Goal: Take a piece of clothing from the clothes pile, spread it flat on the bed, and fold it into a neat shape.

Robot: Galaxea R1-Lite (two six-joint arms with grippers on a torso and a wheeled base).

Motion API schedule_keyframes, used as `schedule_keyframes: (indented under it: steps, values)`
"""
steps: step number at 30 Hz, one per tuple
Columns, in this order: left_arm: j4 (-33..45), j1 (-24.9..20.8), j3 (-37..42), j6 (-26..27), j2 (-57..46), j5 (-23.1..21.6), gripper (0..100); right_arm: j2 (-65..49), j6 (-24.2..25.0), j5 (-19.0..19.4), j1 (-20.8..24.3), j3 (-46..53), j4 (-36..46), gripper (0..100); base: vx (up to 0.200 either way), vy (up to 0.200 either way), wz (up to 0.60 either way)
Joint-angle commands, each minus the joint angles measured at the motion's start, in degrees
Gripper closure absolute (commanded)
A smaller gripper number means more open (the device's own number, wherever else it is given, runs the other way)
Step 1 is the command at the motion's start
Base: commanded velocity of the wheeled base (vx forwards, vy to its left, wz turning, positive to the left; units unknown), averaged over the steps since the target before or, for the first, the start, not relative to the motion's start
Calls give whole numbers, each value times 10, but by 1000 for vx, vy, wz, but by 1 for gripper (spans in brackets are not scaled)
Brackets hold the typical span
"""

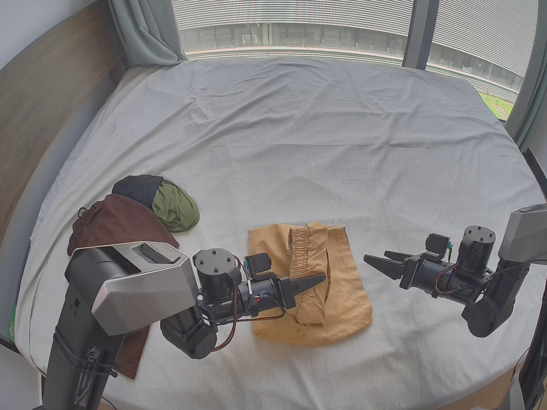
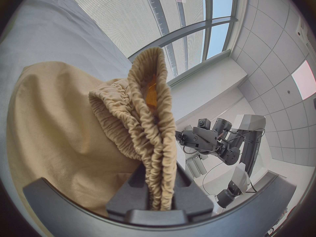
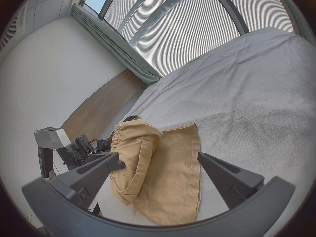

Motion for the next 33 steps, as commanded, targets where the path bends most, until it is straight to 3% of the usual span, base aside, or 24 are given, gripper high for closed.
schedule_keyframes:
  steps: [1,2,3,21,33]
  values:
    - [-1,2,-11,1,19,8,100,5,0,0,0,0,0,0,0,0,0]
    - [-1,2,-11,1,19,9,100,5,-1,0,0,0,0,0,0,0,0]
    - [-1,2,-10,1,19,9,0,6,-1,0,0,-1,0,0,0,0,0]
    - [-2,24,-2,8,-18,29,0,9,-2,1,4,3,0,0,0,0,0]
    - [-3,119,97,87,-76,7,0,3,-3,0,20,12,0,0,0,0,0]
